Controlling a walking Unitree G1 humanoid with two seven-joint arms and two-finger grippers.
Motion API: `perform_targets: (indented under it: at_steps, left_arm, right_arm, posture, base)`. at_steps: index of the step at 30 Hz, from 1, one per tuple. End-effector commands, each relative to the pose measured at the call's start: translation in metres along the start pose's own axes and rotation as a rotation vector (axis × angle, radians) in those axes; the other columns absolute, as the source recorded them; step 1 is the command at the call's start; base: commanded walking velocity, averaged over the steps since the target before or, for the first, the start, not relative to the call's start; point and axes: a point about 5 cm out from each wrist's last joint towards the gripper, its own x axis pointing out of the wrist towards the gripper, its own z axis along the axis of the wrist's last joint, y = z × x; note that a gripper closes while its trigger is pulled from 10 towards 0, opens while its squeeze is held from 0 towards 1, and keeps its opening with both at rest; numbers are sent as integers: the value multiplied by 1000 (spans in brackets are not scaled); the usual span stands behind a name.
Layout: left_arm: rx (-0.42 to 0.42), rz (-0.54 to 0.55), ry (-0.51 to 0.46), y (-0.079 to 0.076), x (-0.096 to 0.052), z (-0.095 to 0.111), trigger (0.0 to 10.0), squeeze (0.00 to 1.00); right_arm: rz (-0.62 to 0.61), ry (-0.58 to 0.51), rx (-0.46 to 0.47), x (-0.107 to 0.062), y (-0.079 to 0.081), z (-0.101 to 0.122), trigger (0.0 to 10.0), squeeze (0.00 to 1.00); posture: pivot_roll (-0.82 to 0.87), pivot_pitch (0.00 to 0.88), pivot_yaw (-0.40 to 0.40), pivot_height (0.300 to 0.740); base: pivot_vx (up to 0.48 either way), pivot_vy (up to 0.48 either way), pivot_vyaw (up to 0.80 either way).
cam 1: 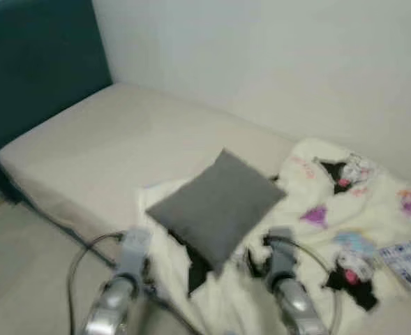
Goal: Clean up the room
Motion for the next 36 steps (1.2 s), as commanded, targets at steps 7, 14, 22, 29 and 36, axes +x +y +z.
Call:
perform_targets:
  at_steps: [7,14,22,29,36]
  left_arm:
    - [10,-9,7,-2,-2,-4,10000,0]
    - [14,-24,1,-4,-2,-3,10000,0]
    - [23,-48,14,-6,-3,-6,10000,0]
    - [27,-28,31,-2,-5,-11,10000,0]
    - [-2,3,37,0,-6,-12,10000,0]
  right_arm:
    - [-17,13,35,-3,-4,-4,10000,0]
    - [-47,62,-15,-4,-12,-9,10000,0]
    - [-88,148,-91,-6,-24,-18,10000,0]
    - [-60,124,-86,-4,-25,-14,10000,0]
    - [-43,117,-76,-2,-25,-9,10000,0]
  posture:
    - [26,113,-30,740]
    - [27,117,-29,740]
    - [27,122,-31,740]
    - [27,122,-34,740]
    - [22,125,-51,720]
  base:
    - [0,0,0]
    - [0,0,0]
    - [0,0,0]
    - [0,0,0]
    - [0,0,0]
